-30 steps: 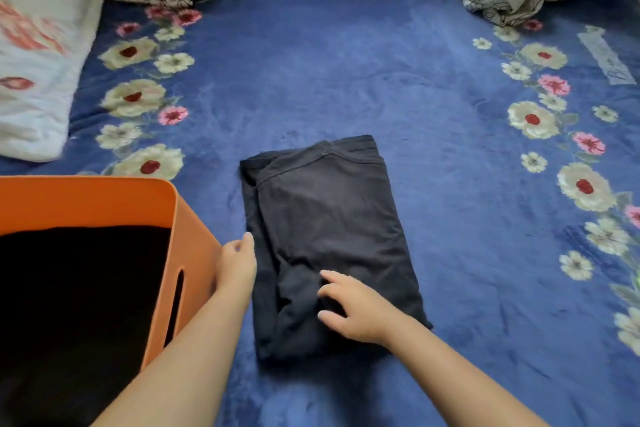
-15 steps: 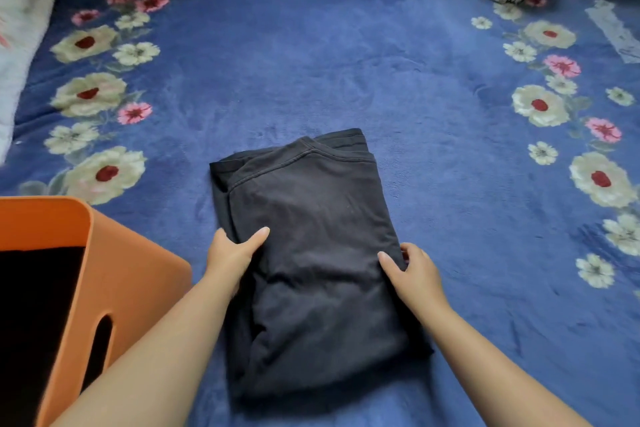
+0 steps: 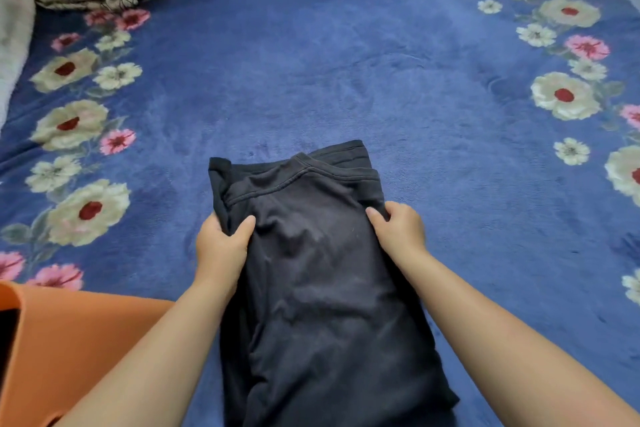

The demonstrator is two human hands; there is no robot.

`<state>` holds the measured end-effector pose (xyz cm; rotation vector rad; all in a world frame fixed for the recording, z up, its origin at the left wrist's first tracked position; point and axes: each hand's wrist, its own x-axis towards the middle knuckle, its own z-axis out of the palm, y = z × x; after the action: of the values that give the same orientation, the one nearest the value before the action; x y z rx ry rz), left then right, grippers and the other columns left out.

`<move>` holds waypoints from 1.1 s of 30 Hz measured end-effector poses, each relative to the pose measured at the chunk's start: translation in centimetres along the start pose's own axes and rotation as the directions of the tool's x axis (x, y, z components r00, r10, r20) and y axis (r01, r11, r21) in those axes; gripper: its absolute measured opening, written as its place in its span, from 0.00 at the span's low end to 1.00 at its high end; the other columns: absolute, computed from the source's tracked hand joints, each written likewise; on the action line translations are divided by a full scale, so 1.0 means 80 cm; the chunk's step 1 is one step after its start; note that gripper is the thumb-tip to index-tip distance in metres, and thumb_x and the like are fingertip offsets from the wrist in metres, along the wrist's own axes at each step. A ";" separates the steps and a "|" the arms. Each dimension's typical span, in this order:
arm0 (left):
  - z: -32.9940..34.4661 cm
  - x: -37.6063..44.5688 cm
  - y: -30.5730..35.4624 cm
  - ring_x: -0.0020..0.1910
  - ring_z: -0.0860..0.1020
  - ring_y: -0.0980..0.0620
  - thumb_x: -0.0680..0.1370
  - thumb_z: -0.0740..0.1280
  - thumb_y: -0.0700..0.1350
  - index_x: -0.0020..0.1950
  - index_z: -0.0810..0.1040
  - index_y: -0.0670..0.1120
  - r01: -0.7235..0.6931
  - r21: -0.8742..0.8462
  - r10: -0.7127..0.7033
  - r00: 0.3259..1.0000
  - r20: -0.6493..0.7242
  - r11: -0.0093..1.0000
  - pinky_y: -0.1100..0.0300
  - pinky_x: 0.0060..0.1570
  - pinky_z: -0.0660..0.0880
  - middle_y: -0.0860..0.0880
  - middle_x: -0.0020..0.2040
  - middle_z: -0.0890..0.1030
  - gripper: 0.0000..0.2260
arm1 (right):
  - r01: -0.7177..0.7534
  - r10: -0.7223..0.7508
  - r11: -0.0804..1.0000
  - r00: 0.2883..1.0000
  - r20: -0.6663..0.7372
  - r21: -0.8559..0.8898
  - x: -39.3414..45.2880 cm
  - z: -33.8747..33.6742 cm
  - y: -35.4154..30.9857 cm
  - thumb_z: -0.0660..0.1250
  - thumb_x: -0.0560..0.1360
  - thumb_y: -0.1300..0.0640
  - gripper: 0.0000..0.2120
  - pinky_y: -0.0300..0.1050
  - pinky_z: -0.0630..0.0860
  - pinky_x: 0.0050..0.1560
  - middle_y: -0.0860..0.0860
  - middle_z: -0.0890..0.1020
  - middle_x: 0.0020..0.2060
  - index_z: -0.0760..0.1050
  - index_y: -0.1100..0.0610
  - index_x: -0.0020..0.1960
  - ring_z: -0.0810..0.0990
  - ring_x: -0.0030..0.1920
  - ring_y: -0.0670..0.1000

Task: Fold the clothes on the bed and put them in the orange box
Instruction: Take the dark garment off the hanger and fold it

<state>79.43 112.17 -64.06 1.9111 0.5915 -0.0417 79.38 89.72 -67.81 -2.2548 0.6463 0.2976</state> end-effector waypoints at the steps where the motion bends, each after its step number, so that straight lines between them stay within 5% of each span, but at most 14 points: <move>1: 0.003 0.000 0.006 0.53 0.77 0.49 0.77 0.65 0.38 0.55 0.75 0.45 0.056 -0.175 -0.048 0.997 0.054 0.983 0.54 0.56 0.75 0.49 0.51 0.79 0.08 | 0.007 -0.007 1.000 1.000 -0.010 0.021 0.004 0.001 0.002 0.61 0.78 0.51 0.21 0.44 0.58 0.33 0.51 0.67 0.32 0.60 0.57 0.30 0.67 0.35 0.52; 3: 0.007 0.004 0.013 0.47 0.80 0.53 0.78 0.62 0.36 0.53 0.76 0.48 0.206 -0.449 -0.127 0.972 0.200 0.870 0.57 0.51 0.78 0.50 0.47 0.82 0.09 | -0.025 0.027 0.977 1.000 -0.005 0.214 0.011 -0.002 0.012 0.61 0.78 0.53 0.22 0.39 0.56 0.28 0.50 0.65 0.28 0.59 0.59 0.29 0.62 0.30 0.48; 5: 0.010 0.013 0.005 0.44 0.81 0.54 0.78 0.62 0.38 0.53 0.76 0.48 0.311 -0.510 -0.180 0.940 0.289 0.802 0.57 0.49 0.79 0.50 0.47 0.83 0.07 | -0.114 0.085 0.907 0.992 0.088 0.406 0.020 -0.008 0.027 0.62 0.78 0.52 0.20 0.38 0.62 0.33 0.53 0.70 0.32 0.67 0.65 0.33 0.67 0.35 0.49; 8: 0.015 0.025 -0.025 0.52 0.77 0.47 0.78 0.65 0.43 0.56 0.74 0.43 0.253 -0.115 -0.241 0.964 0.110 0.960 0.56 0.52 0.73 0.45 0.55 0.79 0.08 | -0.171 0.086 0.896 0.972 0.217 0.410 0.032 -0.011 0.035 0.61 0.78 0.51 0.16 0.38 0.66 0.35 0.53 0.71 0.33 0.70 0.59 0.36 0.69 0.36 0.50; 10: 0.018 0.023 -0.039 0.55 0.75 0.44 0.76 0.66 0.49 0.58 0.72 0.40 0.206 0.206 -0.197 0.978 -0.066 0.956 0.55 0.52 0.70 0.45 0.55 0.77 0.16 | -0.130 0.063 0.920 0.980 0.190 0.369 0.031 -0.013 0.032 0.61 0.79 0.53 0.16 0.37 0.65 0.29 0.50 0.69 0.30 0.66 0.56 0.33 0.66 0.32 0.48; 13: 0.017 0.007 -0.046 0.59 0.73 0.43 0.76 0.66 0.52 0.63 0.68 0.39 0.219 0.192 -0.196 0.971 -0.134 0.957 0.54 0.58 0.68 0.44 0.59 0.75 0.22 | -0.135 0.044 0.883 0.977 0.207 0.449 0.006 -0.015 0.037 0.62 0.78 0.54 0.06 0.40 0.73 0.42 0.50 0.79 0.39 0.74 0.56 0.45 0.76 0.39 0.48; 16: 0.009 -0.030 -0.061 0.60 0.72 0.44 0.75 0.67 0.54 0.63 0.68 0.40 0.240 0.202 -0.219 0.968 -0.119 0.950 0.57 0.57 0.66 0.45 0.57 0.75 0.25 | -0.174 0.052 0.918 0.944 0.326 0.357 -0.036 -0.025 0.062 0.64 0.77 0.52 0.07 0.39 0.76 0.47 0.48 0.82 0.47 0.75 0.55 0.52 0.80 0.47 0.47; 19: -0.008 -0.055 -0.080 0.59 0.75 0.45 0.69 0.71 0.61 0.63 0.73 0.41 0.324 0.264 -0.354 0.933 0.073 0.908 0.55 0.61 0.69 0.47 0.57 0.78 0.32 | -0.262 0.082 0.939 0.801 0.594 0.223 -0.084 -0.044 0.087 0.69 0.73 0.51 0.10 0.31 0.74 0.36 0.43 0.83 0.45 0.76 0.52 0.53 0.81 0.43 0.42; 22: -0.036 -0.071 -0.081 0.51 0.81 0.44 0.52 0.80 0.59 0.60 0.77 0.39 0.564 0.151 -0.567 0.702 0.431 0.812 0.51 0.56 0.75 0.44 0.50 0.83 0.42 | -0.450 0.149 0.872 0.622 0.769 0.194 -0.127 -0.051 0.118 0.72 0.65 0.51 0.19 0.37 0.77 0.37 0.46 0.85 0.45 0.77 0.54 0.55 0.83 0.45 0.46; 25: -0.050 -0.111 -0.095 0.47 0.82 0.44 0.47 0.80 0.49 0.60 0.76 0.38 0.653 0.213 -0.636 0.524 0.567 0.727 0.55 0.44 0.78 0.41 0.48 0.84 0.43 | -0.522 0.171 0.820 0.618 0.768 0.237 -0.163 -0.052 0.133 0.68 0.74 0.57 0.09 0.42 0.79 0.38 0.48 0.84 0.43 0.75 0.56 0.54 0.83 0.44 0.48; 29: -0.051 -0.167 -0.115 0.46 0.82 0.45 0.49 0.78 0.46 0.61 0.73 0.38 0.722 0.023 -0.594 0.549 0.589 0.691 0.57 0.37 0.78 0.41 0.50 0.83 0.41 | -0.515 0.129 0.791 0.668 0.733 0.330 -0.189 -0.073 0.132 0.63 0.77 0.58 0.09 0.42 0.79 0.36 0.56 0.85 0.40 0.75 0.61 0.54 0.84 0.38 0.53; 33: -0.075 -0.207 -0.101 0.42 0.83 0.48 0.46 0.80 0.42 0.56 0.78 0.39 0.741 -0.022 -0.525 0.497 0.691 0.671 0.58 0.39 0.79 0.42 0.48 0.83 0.38 | -0.481 0.034 0.819 0.584 0.811 0.313 -0.215 -0.111 0.136 0.82 0.47 0.43 0.40 0.42 0.79 0.43 0.56 0.84 0.46 0.77 0.63 0.53 0.84 0.46 0.53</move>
<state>60.15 113.52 -63.57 1.1254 0.7500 -1.0080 59.19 83.06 -61.51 -1.2854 0.4926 1.0711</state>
